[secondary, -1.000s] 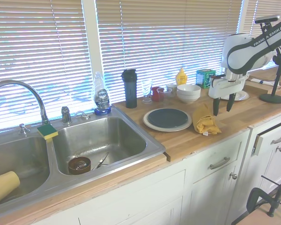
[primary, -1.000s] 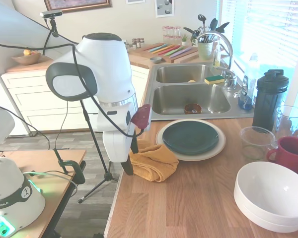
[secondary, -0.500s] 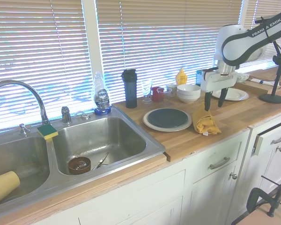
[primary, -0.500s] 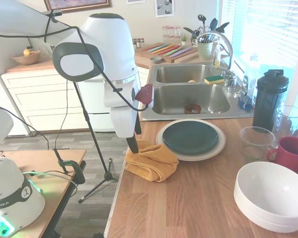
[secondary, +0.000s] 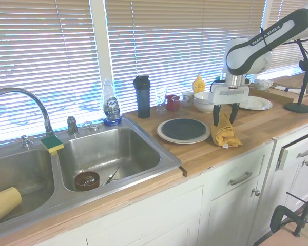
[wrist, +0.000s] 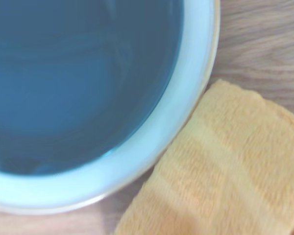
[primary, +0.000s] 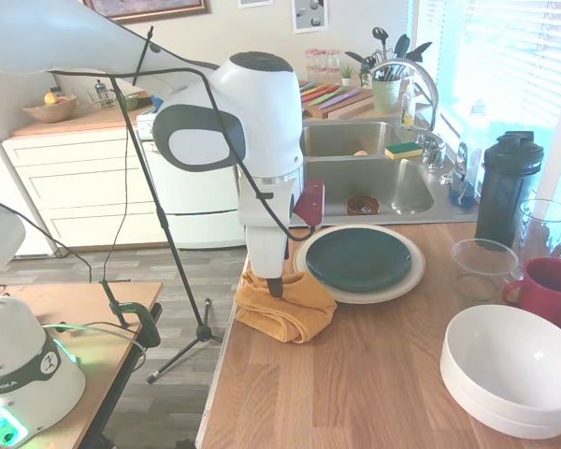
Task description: Wipe the blue plate in clockwise motion
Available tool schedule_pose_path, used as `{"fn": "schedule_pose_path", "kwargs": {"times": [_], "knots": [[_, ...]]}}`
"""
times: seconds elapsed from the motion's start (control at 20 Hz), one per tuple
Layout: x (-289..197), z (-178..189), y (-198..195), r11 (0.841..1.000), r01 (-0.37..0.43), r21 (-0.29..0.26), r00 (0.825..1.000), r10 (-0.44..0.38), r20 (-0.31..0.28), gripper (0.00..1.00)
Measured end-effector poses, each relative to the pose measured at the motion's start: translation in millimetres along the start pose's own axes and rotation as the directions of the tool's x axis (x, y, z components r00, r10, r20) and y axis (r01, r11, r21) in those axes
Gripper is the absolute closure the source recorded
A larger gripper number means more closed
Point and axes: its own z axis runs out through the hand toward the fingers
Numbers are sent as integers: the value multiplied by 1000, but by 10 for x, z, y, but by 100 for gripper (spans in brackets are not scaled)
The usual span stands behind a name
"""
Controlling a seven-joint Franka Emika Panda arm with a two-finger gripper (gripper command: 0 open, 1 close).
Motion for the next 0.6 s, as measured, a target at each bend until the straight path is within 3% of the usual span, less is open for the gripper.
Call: {"fn": "schedule_pose_path", "kwargs": {"times": [0.55,0.6], "knots": [[-21,282,-71,999,-9,-38,999,11,50,0],[-39,288,-81,999,-3,-40,999,5,49,100]]}}
